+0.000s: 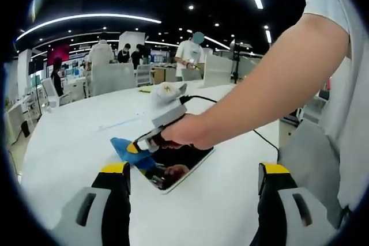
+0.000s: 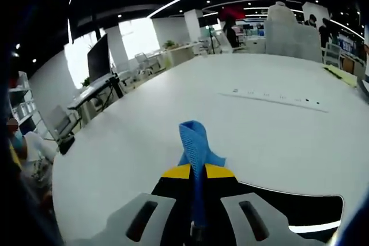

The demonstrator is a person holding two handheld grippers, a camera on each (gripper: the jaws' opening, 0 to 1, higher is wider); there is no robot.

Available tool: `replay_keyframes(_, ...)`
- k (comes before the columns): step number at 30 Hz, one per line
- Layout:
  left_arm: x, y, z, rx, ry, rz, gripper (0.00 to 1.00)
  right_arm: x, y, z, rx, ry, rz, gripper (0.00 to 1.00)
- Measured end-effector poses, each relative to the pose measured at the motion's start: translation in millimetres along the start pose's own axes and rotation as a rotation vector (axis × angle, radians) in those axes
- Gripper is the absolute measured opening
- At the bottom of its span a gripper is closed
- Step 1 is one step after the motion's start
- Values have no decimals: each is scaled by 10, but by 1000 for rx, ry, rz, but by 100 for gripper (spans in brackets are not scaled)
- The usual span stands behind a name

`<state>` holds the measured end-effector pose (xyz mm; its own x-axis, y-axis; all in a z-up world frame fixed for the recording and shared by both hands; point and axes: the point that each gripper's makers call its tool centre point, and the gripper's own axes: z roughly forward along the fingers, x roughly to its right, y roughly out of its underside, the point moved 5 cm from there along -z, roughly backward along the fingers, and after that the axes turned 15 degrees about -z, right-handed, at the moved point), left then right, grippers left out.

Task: Wipe the mirror surface with the cleaning cloth until all visible marks leave the cleaned area.

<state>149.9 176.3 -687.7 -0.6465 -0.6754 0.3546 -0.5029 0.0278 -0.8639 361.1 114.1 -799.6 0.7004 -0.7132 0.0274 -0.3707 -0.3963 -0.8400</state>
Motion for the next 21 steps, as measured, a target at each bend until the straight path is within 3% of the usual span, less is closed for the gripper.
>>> replay_keyframes(4, -50, 30, -3, -22, 1, 21, 92, 1, 101, 35, -23, 18, -20, 2)
replay_keyframes(11, -149, -12, -11, -2, -29, -1, 92, -12, 164, 31, -19, 29, -51, 2)
replay_keyframes(17, -43, -39, -25, 10, -49, -24, 93, 11, 172, 21, -3, 5, -75, 2)
replay_keyframes(21, 32, -39, -15, 8, -60, -33, 93, 22, 173, 25, -3, -17, -138, 2)
